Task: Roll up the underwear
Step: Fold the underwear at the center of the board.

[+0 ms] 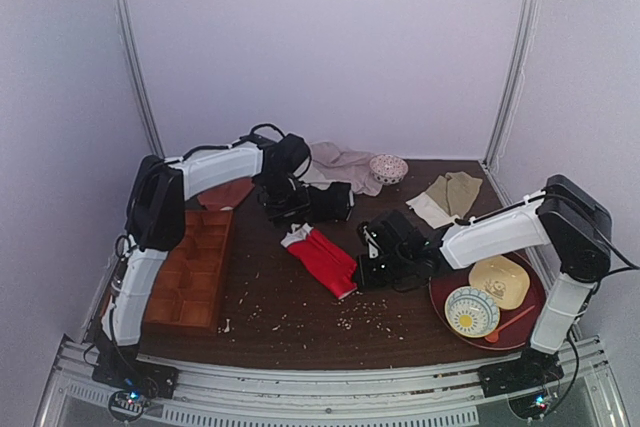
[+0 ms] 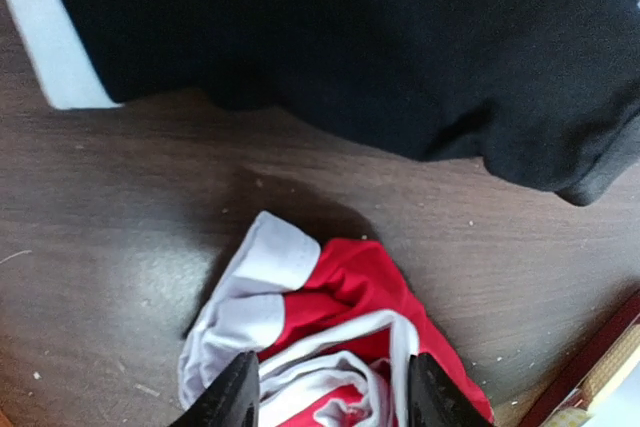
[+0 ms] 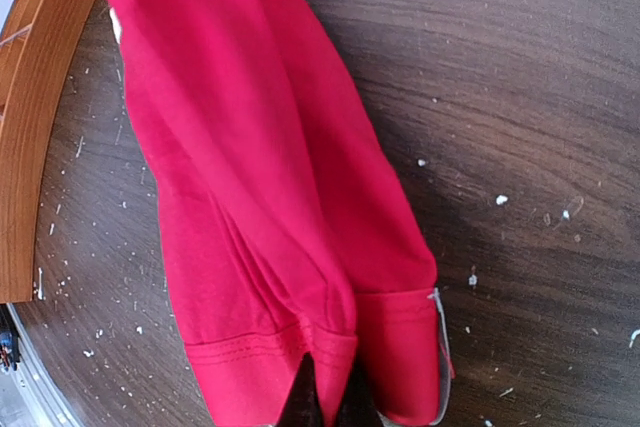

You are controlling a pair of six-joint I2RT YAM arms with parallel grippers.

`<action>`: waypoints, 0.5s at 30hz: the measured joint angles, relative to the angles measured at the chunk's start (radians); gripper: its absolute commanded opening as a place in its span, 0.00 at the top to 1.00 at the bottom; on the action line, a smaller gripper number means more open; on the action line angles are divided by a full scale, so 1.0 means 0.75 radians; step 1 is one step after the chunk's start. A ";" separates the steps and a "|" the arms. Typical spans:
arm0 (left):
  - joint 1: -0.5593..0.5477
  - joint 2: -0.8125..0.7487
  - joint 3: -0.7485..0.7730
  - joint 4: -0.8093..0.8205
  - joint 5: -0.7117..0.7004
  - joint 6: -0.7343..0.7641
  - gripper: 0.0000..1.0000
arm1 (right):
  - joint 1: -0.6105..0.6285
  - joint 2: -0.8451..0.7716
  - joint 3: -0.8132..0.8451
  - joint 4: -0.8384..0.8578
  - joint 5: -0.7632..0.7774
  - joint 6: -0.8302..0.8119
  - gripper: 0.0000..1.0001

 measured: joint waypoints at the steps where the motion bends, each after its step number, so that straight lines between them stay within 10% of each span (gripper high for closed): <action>1: 0.000 -0.015 -0.007 0.001 -0.009 0.003 0.51 | -0.001 0.003 0.000 -0.002 -0.004 0.003 1.00; 15: -0.098 -0.238 -0.202 0.139 -0.081 0.114 0.65 | -0.030 0.011 0.002 -0.008 -0.050 0.038 0.86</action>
